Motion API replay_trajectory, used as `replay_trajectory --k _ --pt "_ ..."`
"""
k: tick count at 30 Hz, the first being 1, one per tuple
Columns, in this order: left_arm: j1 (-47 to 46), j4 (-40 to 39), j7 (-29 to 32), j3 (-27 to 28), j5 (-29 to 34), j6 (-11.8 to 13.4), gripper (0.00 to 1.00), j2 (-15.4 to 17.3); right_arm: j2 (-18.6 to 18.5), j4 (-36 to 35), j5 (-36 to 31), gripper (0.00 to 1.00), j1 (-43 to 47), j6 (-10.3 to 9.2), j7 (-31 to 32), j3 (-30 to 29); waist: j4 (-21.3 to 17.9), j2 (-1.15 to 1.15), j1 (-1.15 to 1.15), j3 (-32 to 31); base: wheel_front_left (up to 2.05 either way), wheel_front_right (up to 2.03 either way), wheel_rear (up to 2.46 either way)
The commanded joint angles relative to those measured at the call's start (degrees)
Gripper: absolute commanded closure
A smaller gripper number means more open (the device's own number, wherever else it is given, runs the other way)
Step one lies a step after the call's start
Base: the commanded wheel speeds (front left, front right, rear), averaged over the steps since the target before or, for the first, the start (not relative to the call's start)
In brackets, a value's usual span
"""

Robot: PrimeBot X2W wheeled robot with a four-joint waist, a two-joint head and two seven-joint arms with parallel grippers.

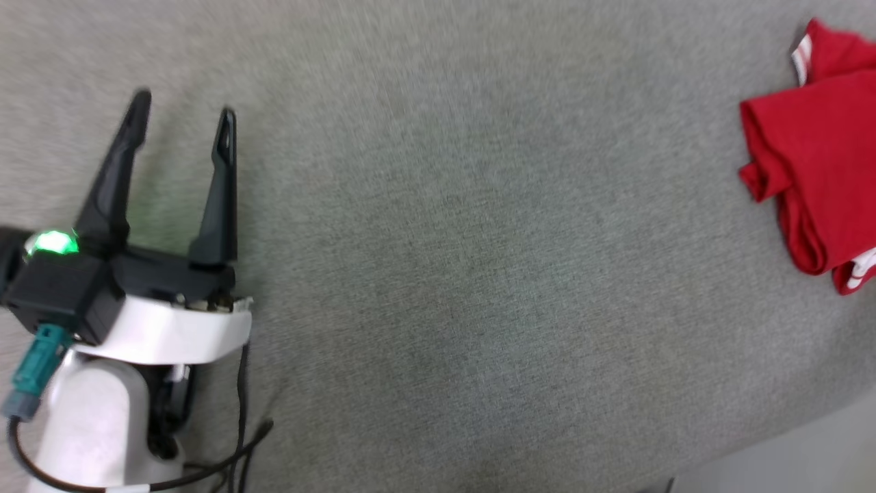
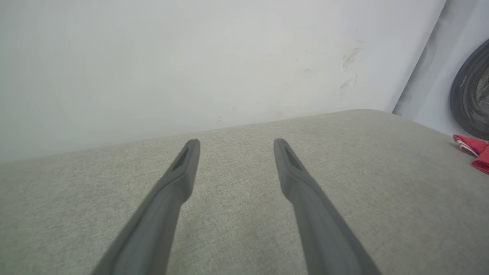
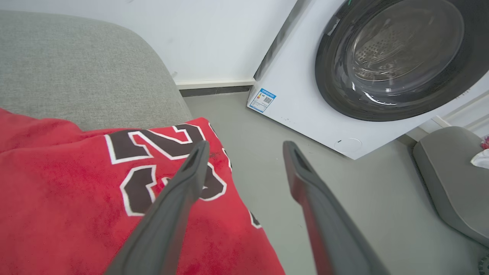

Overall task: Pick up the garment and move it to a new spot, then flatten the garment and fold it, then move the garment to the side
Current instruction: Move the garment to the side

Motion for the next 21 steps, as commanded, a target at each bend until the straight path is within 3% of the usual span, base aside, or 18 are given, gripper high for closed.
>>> replay_trajectory --k 1,9,21 --pt "1.1 0.6 -0.5 0.1 -0.4 0.4 0.00 -0.4 0.8 -0.5 -0.1 0.00 1.1 -0.10 -0.7 -0.8 1.4 0.00 0.00 -3.6 0.00 0.00 0.00" --pt "6.0 6.7 -3.4 0.2 -2.2 2.0 0.00 -3.3 8.3 -8.5 -2.7 0.00 10.3 -0.10 -4.0 -4.4 4.8 0.00 0.00 -12.3 0.00 0.00 0.00" --pt "11.0 14.3 -5.2 -0.3 -3.7 2.5 0.00 -6.9 20.9 -28.7 -0.6 0.00 28.2 -0.10 -1.8 1.8 10.8 0.00 0.00 -21.7 0.00 0.00 0.00"
